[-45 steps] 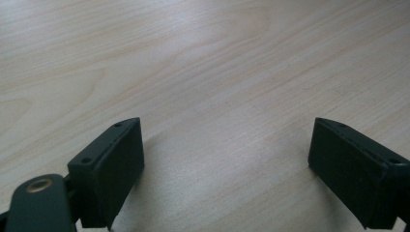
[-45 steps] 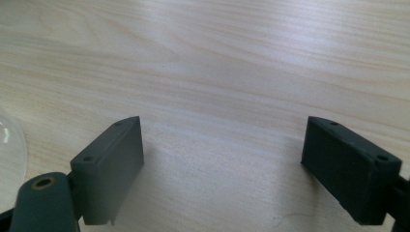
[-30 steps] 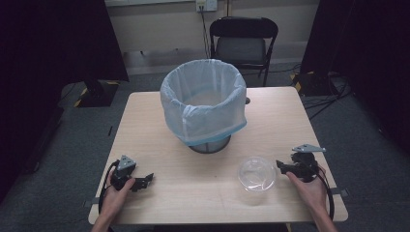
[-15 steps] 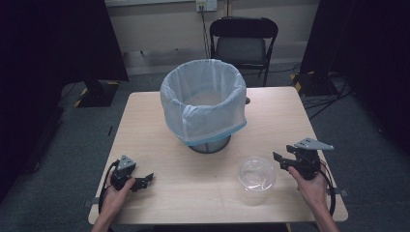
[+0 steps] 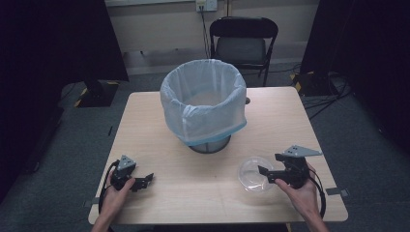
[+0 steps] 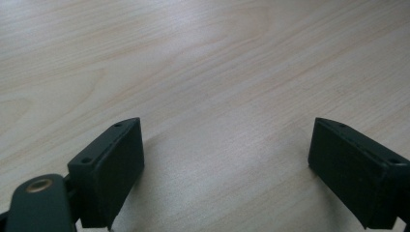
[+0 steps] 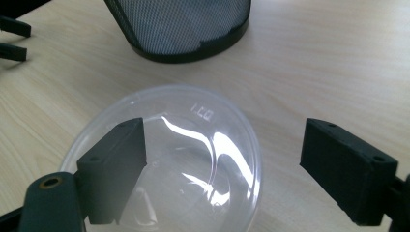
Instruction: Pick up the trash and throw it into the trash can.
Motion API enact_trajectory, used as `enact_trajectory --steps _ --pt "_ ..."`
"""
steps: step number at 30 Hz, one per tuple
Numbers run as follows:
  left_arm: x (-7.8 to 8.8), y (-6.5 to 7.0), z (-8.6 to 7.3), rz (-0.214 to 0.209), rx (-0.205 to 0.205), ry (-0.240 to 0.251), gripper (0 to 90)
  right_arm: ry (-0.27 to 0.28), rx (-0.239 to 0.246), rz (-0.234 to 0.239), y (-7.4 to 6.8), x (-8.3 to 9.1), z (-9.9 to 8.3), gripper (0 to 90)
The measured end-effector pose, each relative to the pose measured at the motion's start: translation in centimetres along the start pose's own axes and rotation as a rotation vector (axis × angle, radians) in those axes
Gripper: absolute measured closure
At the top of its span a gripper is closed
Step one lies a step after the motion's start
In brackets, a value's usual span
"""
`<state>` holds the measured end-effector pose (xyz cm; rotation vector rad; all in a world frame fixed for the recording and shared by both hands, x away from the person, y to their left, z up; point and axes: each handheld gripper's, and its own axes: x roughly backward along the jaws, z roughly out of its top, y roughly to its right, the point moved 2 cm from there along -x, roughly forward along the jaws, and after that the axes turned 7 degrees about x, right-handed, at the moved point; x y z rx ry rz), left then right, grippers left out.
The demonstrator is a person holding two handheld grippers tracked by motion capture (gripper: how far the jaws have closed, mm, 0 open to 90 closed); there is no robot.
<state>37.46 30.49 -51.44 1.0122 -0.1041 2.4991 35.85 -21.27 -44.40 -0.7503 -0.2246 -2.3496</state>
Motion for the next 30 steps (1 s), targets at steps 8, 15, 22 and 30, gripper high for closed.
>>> enact_trajectory --steps 8,15,22,30 --pt "0.0 0.0 0.0 0.0 -0.001 -0.001 12.2 -0.026 -0.07 0.065 1.0 -1.5 -1.7 19.3" --pt "0.0 0.0 0.0 0.0 0.0 0.0 12.2 -0.022 -0.127 0.177 0.8 -2.1 -2.0 26.7" --pt "0.0 0.0 0.0 0.0 0.0 0.0 12.2 0.001 -0.139 0.222 0.6 -2.1 -1.9 42.5" --pt "0.0 0.0 0.0 0.0 0.0 0.0 12.2 0.067 -0.132 0.219 -0.3 -1.2 -1.2 65.4"
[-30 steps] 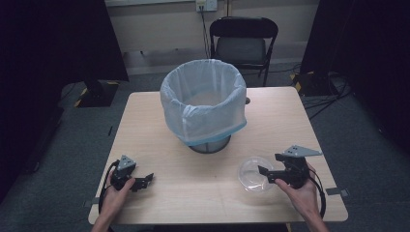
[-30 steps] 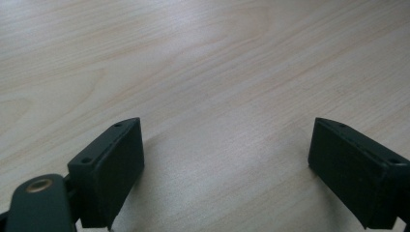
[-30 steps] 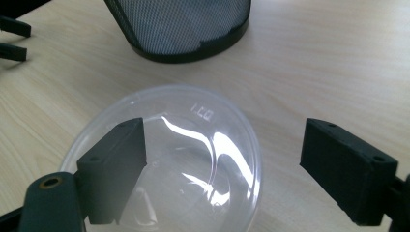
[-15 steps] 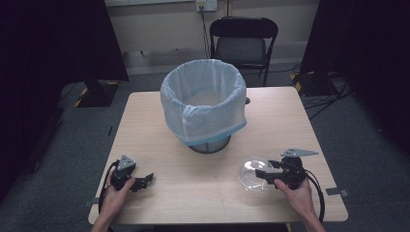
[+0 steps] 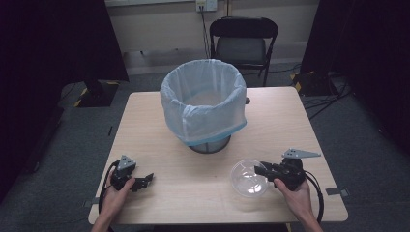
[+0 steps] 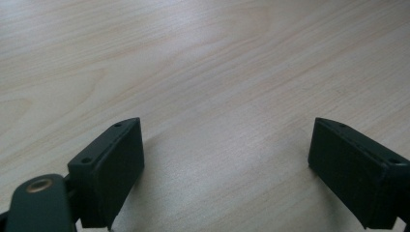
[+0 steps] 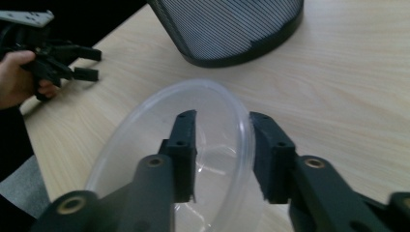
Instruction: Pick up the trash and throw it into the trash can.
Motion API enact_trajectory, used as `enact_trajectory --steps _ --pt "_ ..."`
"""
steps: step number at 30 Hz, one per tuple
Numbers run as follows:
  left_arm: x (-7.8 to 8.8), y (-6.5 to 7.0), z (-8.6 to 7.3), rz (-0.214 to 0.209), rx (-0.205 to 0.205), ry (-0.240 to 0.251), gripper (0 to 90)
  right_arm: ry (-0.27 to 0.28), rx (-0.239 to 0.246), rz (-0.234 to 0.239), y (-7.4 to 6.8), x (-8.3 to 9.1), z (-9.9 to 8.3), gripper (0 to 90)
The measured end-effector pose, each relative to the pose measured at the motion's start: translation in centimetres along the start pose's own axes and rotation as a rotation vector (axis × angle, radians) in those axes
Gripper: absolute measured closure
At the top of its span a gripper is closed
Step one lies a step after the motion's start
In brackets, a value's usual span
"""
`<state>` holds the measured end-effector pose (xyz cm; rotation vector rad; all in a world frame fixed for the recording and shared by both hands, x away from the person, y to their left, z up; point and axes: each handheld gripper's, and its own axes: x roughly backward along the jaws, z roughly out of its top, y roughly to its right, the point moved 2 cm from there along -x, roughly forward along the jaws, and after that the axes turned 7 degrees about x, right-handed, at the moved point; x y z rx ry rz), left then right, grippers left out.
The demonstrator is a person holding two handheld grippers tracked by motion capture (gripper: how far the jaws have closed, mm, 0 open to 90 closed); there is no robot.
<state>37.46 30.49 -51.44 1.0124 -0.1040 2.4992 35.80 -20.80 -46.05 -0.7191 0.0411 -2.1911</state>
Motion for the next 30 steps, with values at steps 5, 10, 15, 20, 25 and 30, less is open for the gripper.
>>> enact_trajectory --steps 5,10,15,20,25,30 --pt "0.0 0.0 0.0 0.0 -0.001 -0.001 12.2 0.031 0.047 0.034 -2.1 0.1 0.9 76.9" --pt "0.0 0.0 0.0 0.0 0.0 0.0 12.2 0.051 0.055 0.073 -2.9 0.2 1.5 82.0" --pt "0.0 0.0 0.0 0.0 0.0 0.0 12.2 0.065 0.06 0.088 -3.4 0.1 1.8 83.8" --pt "0.0 0.0 0.0 0.0 0.0 0.0 12.2 0.067 0.079 0.075 -3.9 -0.1 2.2 84.0" --pt "0.0 0.0 0.0 0.0 0.0 0.0 12.2 0.09 0.081 0.043 -3.6 0.0 2.7 84.1" --pt "0.0 0.0 0.0 0.0 0.0 0.0 12.2 0.126 0.077 0.022 -3.1 0.6 3.6 84.1"
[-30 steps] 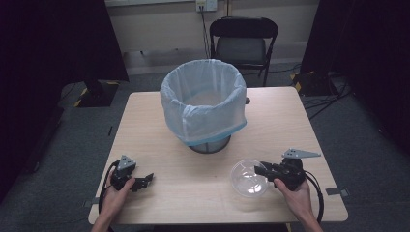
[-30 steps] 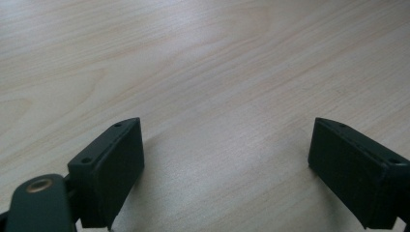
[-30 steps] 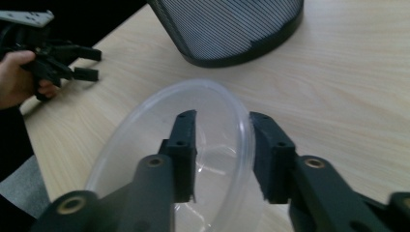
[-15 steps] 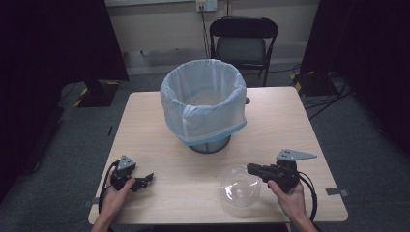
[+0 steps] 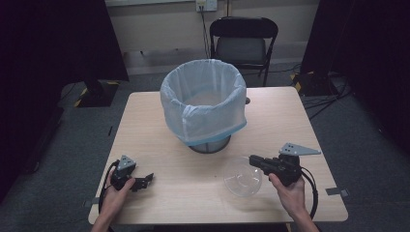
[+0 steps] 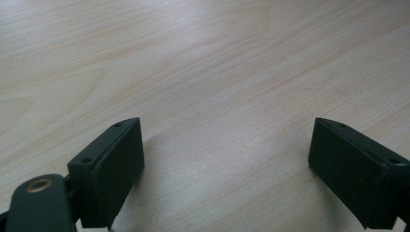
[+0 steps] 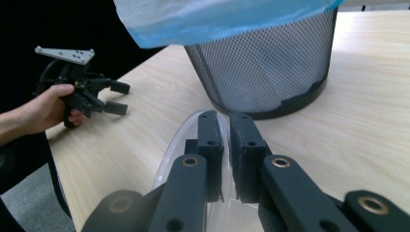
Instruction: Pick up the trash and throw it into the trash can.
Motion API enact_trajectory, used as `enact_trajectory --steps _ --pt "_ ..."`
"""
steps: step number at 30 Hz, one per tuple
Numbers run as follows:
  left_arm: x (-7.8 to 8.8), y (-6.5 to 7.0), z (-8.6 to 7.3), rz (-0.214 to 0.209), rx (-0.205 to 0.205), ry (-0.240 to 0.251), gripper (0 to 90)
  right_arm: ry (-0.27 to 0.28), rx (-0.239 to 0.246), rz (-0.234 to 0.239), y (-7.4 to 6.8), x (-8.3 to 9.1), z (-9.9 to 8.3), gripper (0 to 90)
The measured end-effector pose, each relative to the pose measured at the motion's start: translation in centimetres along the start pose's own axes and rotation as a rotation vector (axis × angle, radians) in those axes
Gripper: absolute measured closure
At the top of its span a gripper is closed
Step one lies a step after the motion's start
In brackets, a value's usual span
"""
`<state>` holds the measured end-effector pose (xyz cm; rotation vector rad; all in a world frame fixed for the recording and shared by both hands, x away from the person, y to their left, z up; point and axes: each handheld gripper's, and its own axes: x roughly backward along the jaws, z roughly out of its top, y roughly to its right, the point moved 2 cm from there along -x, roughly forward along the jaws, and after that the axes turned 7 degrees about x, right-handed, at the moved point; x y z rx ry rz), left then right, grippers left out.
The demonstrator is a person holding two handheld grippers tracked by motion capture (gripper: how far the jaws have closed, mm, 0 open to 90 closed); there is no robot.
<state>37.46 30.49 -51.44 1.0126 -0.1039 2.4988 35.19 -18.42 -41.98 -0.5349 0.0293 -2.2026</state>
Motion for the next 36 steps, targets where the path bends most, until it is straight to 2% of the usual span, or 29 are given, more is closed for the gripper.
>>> enact_trajectory --steps 8,12,17,22,33,36 --pt "0.0 0.0 0.0 0.0 0.0 0.0 12.2 0.035 0.021 0.016 -0.5 0.0 1.4 84.2" --pt "0.0 0.0 0.0 0.0 0.0 0.0 12.2 0.073 0.036 -0.008 -0.4 0.5 2.8 84.2" --pt "0.0 0.0 0.0 0.0 -0.002 -0.001 12.2 0.103 0.038 -0.01 -0.2 1.1 3.8 84.2" --pt "0.0 0.0 0.0 0.0 -0.001 -0.001 12.2 0.147 0.04 0.053 -0.9 1.0 5.2 84.2" --pt "0.0 0.0 0.0 0.001 -0.001 -0.001 12.2 0.223 0.099 0.209 -4.5 0.2 9.4 84.3" --pt "0.0 0.0 0.0 0.001 -0.002 -0.001 12.2 0.242 0.116 0.217 -5.1 0.1 10.3 84.3"
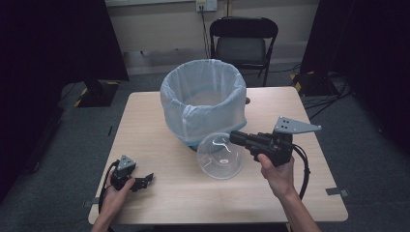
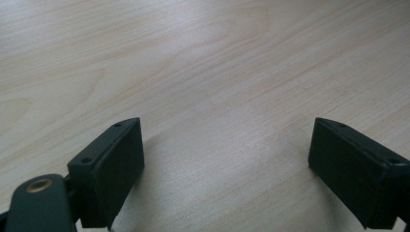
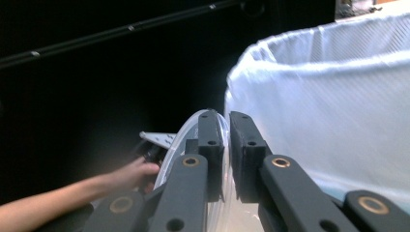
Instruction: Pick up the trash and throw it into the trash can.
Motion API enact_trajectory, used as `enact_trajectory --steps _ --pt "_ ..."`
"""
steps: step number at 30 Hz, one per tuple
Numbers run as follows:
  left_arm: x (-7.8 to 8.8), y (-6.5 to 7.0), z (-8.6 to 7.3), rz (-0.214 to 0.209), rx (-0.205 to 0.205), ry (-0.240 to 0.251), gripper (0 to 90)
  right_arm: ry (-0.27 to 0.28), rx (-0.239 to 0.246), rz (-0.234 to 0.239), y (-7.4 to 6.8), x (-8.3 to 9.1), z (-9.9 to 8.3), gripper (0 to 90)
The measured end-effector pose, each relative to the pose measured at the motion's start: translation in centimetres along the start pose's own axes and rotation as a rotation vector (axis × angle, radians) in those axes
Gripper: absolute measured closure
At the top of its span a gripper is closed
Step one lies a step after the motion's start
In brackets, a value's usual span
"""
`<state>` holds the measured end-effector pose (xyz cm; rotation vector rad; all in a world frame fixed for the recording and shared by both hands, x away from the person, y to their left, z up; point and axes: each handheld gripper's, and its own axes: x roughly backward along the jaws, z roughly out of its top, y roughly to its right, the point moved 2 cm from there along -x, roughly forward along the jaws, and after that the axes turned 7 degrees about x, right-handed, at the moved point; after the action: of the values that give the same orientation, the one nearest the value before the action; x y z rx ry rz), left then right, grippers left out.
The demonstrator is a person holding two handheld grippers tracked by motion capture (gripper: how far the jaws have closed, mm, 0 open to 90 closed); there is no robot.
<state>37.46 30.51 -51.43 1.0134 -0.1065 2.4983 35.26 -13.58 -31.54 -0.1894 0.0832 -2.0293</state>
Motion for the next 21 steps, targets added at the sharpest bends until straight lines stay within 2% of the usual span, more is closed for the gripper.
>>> enact_trajectory --steps 13,19,21 --pt "0.0 0.0 0.0 0.0 0.0 0.0 12.2 0.114 0.024 0.071 -0.3 -2.3 3.5 84.3" --pt "0.0 0.0 0.0 -0.001 0.001 0.001 12.2 0.155 0.029 0.083 -0.2 -3.1 4.7 84.4" --pt "0.0 0.0 0.0 -0.001 0.0 0.001 12.2 0.171 0.017 0.091 0.1 -3.5 5.1 84.3"
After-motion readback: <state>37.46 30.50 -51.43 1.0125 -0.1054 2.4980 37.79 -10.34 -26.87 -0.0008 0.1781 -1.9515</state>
